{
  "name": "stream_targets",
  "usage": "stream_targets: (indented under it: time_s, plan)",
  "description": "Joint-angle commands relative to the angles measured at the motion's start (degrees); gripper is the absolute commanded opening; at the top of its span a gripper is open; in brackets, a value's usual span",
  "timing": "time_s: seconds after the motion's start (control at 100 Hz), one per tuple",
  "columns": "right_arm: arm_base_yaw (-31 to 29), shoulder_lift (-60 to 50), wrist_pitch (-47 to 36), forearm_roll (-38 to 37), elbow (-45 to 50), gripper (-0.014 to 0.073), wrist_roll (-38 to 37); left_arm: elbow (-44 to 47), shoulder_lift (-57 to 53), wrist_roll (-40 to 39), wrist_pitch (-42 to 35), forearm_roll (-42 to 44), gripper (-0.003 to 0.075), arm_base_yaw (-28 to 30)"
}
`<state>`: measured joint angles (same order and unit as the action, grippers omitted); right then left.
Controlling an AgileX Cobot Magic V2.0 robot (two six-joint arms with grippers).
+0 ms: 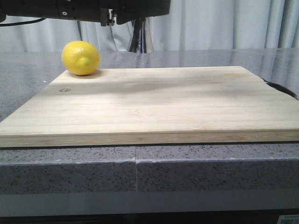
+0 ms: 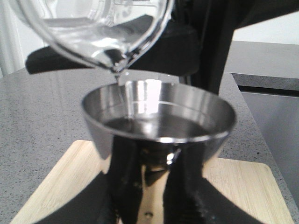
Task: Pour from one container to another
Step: 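Tilt the beaker with the right gripper, pouring liquid into the jigger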
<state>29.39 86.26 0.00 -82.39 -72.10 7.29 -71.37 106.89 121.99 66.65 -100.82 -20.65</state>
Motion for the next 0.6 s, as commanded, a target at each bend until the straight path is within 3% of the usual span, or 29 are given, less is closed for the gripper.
stream_targets:
  time_s: [0.0,0.3,0.59]
  plan:
    - [-0.34,-2.1,-0.46,1.78,-2.5,0.0294,-4.79,-1.62,-3.38,-0.53,6.03,-5.21,0.0205,-0.49]
    - [-0.62,-3.1,5.15,3.55,-2.5,0.0294,-20.53,-1.62,-3.38,-0.53,6.03,-5.21,0.0205,-0.49]
    - [-9.14,-8.62,3.73,5.09,0.72,0.0294,-50.85,-1.62,-3.38,-0.53,6.03,-5.21,0.0205,-0.49]
